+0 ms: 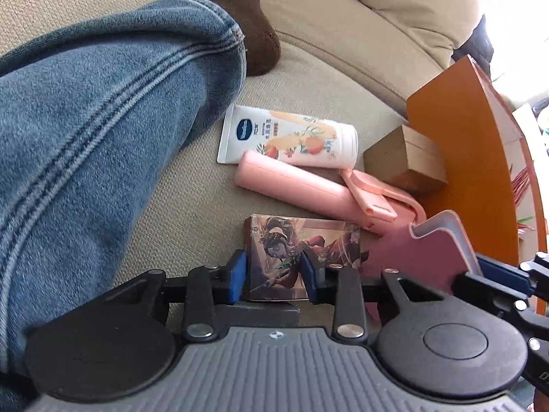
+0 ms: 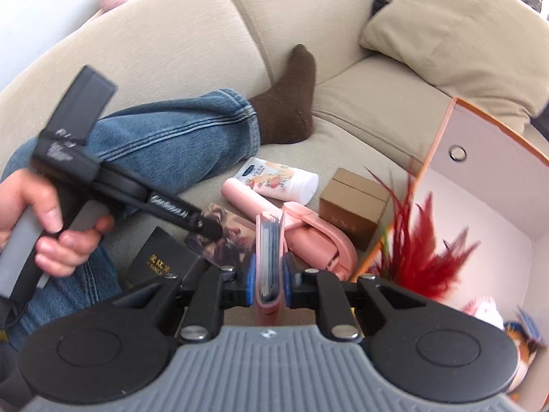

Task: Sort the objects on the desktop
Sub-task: 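Grasp the small red box with the left tool while the right tool holds the wallet, then carry the red box and pink wallet over the orange box with both tools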

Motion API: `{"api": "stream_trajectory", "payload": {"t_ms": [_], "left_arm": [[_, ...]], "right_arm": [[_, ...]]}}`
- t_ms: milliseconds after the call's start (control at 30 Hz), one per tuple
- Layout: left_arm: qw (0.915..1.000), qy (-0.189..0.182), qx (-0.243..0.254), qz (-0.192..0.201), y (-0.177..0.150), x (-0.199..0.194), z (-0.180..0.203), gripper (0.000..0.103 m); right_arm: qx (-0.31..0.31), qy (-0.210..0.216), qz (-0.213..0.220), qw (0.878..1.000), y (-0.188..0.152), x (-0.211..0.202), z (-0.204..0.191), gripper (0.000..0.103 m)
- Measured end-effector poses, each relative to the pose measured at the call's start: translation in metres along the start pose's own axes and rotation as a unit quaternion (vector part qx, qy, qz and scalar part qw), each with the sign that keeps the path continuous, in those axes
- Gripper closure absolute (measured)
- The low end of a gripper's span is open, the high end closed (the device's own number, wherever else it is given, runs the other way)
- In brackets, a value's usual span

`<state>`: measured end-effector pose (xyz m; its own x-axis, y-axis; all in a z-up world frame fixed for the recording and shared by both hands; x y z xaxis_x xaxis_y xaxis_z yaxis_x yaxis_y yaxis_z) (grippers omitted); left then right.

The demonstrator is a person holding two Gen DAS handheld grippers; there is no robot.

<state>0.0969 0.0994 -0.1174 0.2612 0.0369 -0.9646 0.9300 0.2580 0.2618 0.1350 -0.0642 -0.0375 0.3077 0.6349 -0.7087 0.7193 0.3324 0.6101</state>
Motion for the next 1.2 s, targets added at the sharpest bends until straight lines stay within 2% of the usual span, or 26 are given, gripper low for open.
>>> {"api": "stream_trajectory", "payload": {"t_ms": [33,67,100,200,333,400,433,567,667,733,833,1000,1033,1100,1200], "left_arm": [[1.0000,-0.001,-0.007,-0.005,0.000,0.003,0.001,0.054],[0.9998,-0.003,-0.017,-0.009,0.000,0.006,-0.001,0.037],[0.9997,-0.002,-0.023,-0.012,0.000,0.009,-0.002,0.034],[0.9989,-0.023,-0.032,-0.024,0.000,0.017,-0.001,0.025],[0.9976,-0.051,-0.030,-0.034,-0.004,0.026,0.005,0.022],[0.9979,-0.048,-0.028,-0.033,-0.004,0.027,0.007,0.023],[0.9979,-0.049,-0.029,-0.032,-0.005,0.027,0.006,0.024],[0.9975,-0.053,-0.043,-0.017,-0.008,0.016,0.000,0.049],[0.9980,-0.038,-0.029,0.041,-0.015,-0.013,0.004,0.065],[0.9957,-0.046,-0.019,0.078,-0.017,-0.035,0.011,0.068],[0.9931,-0.078,-0.003,0.087,-0.011,-0.040,0.018,0.070],[0.9958,-0.046,0.034,0.071,0.000,-0.023,0.055,0.070],[0.9961,-0.046,0.036,0.067,-0.001,-0.020,0.058,0.070],[0.9962,-0.043,0.039,0.065,-0.005,-0.019,0.058,0.077],[0.9961,-0.038,0.037,0.071,-0.011,-0.028,0.052,0.077]], "right_arm": [[0.003,-0.002,0.003,1.000,-0.001,-0.001,0.000,0.087],[0.007,-0.004,0.006,1.000,-0.002,-0.001,-0.001,0.087],[0.007,-0.007,0.009,1.000,-0.003,-0.001,-0.001,0.087],[0.006,-0.010,0.012,1.000,-0.005,-0.001,-0.004,0.087],[0.011,-0.010,0.015,1.000,-0.006,0.001,-0.004,0.087],[0.012,-0.011,0.016,1.000,-0.006,0.003,-0.004,0.087],[0.012,-0.011,0.017,1.000,-0.006,0.003,-0.004,0.087],[0.014,-0.017,0.022,1.000,-0.007,0.004,-0.005,0.087],[0.015,-0.022,0.024,0.999,-0.008,0.002,-0.006,0.087],[0.019,-0.023,0.026,0.999,-0.009,0.002,-0.007,0.087],[0.025,-0.024,0.028,0.999,-0.009,0.001,-0.008,0.087],[0.016,-0.032,0.020,0.999,-0.010,0.003,-0.014,0.087],[0.013,-0.033,0.017,0.999,-0.010,0.003,-0.015,0.087],[0.010,-0.036,0.016,0.999,-0.010,0.003,-0.017,0.087],[0.012,-0.038,0.018,0.999,-0.011,0.001,-0.019,0.087]]}}
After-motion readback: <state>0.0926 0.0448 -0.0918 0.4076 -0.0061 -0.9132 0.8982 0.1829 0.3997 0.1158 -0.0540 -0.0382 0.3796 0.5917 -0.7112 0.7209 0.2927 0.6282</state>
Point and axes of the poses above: each gripper's, at about its wrist camera, not at the fingertips, and x roughly the way its jaws point, z to its right, y to its top, the point moved 2 cm from there along x, roughly the way its jaws point, and after that the axes turned 15 degrees about y, right-handed, at the moved point
